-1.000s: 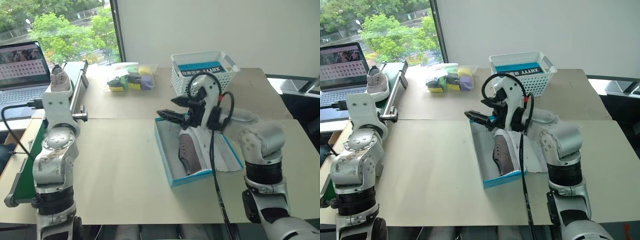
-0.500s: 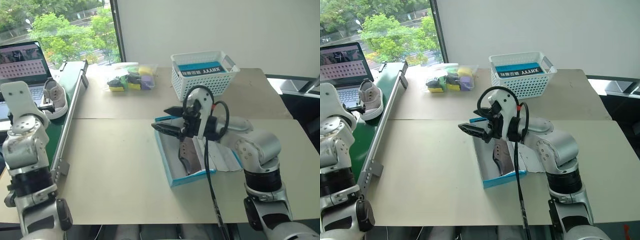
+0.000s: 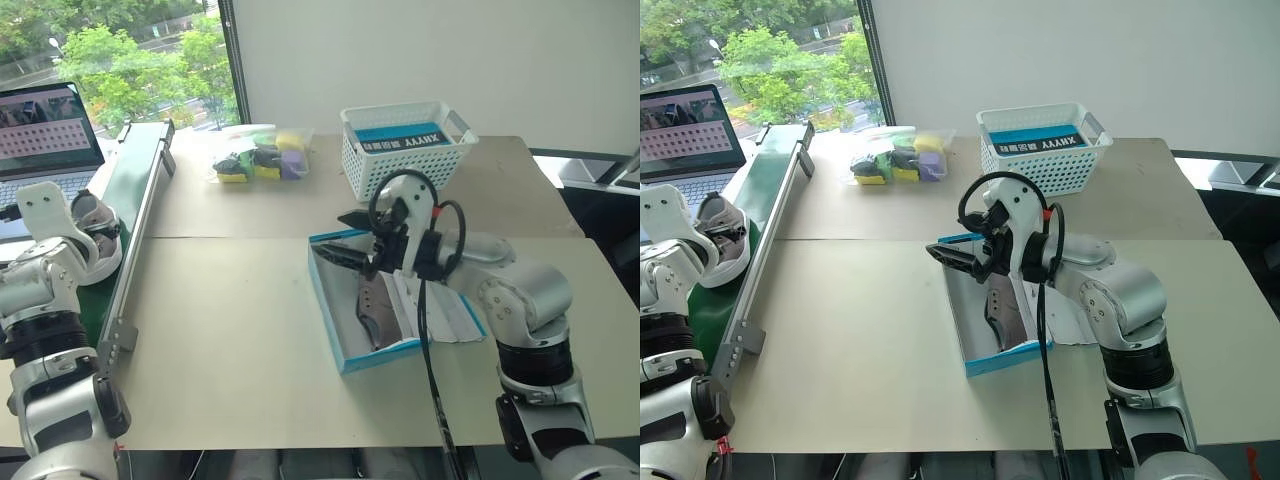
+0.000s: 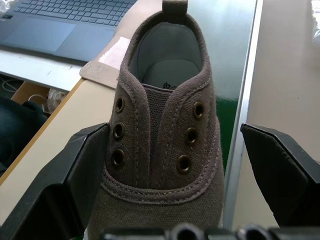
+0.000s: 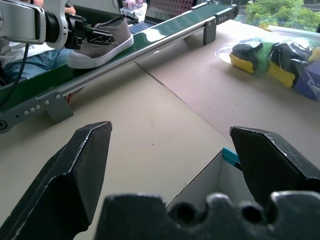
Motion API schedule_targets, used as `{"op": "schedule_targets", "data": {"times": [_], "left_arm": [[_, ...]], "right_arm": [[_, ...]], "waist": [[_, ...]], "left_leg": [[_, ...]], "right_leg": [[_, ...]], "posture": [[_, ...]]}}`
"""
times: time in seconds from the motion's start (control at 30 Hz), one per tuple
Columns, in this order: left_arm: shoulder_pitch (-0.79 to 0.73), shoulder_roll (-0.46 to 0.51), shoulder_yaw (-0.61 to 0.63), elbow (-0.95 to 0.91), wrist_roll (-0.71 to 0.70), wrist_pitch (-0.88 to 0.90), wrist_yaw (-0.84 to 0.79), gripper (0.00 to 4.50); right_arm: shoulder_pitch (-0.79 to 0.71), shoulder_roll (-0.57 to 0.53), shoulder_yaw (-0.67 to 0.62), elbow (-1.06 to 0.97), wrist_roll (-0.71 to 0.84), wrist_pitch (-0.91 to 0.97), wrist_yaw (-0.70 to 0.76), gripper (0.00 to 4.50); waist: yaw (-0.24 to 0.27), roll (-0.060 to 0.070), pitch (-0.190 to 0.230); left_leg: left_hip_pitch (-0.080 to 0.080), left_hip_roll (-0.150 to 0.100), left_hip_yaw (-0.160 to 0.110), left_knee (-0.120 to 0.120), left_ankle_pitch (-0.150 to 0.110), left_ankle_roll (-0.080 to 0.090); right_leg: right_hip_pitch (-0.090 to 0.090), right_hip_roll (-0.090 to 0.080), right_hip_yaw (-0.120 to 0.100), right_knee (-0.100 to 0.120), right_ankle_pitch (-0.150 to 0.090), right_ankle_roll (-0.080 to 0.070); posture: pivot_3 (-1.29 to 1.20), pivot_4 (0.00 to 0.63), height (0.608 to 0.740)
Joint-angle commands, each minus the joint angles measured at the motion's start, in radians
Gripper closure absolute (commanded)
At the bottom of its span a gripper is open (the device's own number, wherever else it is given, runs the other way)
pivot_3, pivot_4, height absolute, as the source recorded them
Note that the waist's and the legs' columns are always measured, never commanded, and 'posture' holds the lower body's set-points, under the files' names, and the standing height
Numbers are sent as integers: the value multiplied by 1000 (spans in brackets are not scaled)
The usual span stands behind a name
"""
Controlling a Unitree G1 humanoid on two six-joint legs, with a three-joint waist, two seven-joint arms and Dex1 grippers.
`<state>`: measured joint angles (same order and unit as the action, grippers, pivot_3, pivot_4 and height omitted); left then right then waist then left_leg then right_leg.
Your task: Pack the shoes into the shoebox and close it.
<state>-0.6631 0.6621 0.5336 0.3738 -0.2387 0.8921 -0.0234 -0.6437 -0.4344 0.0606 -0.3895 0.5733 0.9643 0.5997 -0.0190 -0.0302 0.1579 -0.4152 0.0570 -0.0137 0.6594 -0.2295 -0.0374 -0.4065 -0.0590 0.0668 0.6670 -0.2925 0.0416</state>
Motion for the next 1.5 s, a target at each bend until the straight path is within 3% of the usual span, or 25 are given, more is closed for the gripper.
{"op": "schedule_targets", "data": {"times": [0.03,0.3,0.53,0.73,0.87,1.0,1.13,1.4,1.5], "left_arm": [[2,-16,40,-17,-29,71,23,1617],[-11,-50,82,-82,-51,85,63,4466],[-46,-63,68,-196,-32,-19,108,4490],[-96,-98,-39,-369,-62,-121,47,4490],[-126,-200,-107,-520,-180,-92,-41,4490],[-143,-323,-161,-603,-220,-34,16,4490],[-131,-476,-329,-706,-264,6,4,4490],[-148,-645,-429,-750,-347,72,5,4490],[-147,-658,-441,-763,-354,82,-1,4490]], "right_arm": [[-16,-14,-27,-31,5,-17,-8,0],[-27,-35,-14,-13,-15,-35,-10,0],[-35,-42,-7,-7,-22,-36,-4,0],[-43,11,-70,11,33,-9,-36,0],[-99,117,-233,86,159,63,-139,0],[-182,185,-366,196,217,91,-280,0],[-301,270,-509,299,327,91,-443,0],[-311,292,-529,282,429,126,-549,0],[-300,292,-521,272,451,122,-573,0]], "waist": [[1,0,0],[5,0,0],[5,-1,0],[6,-1,0],[10,-1,0],[2,-1,0],[-5,-1,0],[-11,-1,0],[-12,-1,0]], "left_leg": [[0,0,0,0,0,0],[2,-2,-1,1,1,0],[1,-2,-3,1,2,-1],[0,-2,-4,1,2,-1],[-1,-3,-4,1,2,-1],[-1,-3,-5,1,2,-1],[-1,-3,-5,0,2,-1],[-3,-3,-4,0,2,0],[-3,-4,-4,1,2,0]], "right_leg": [[0,0,0,0,0,0],[0,-1,0,5,0,0],[0,-1,0,6,0,0],[0,-1,-1,5,0,0],[1,-2,-1,5,0,0],[1,-2,-1,6,0,0],[0,-2,0,8,0,0],[0,-2,0,7,0,0],[0,-2,0,6,0,0]], "posture": [[0,150,740],[0,150,740],[0,150,740],[0,150,740],[0,150,740],[0,150,740],[0,150,740],[0,150,740],[0,150,740]]}}
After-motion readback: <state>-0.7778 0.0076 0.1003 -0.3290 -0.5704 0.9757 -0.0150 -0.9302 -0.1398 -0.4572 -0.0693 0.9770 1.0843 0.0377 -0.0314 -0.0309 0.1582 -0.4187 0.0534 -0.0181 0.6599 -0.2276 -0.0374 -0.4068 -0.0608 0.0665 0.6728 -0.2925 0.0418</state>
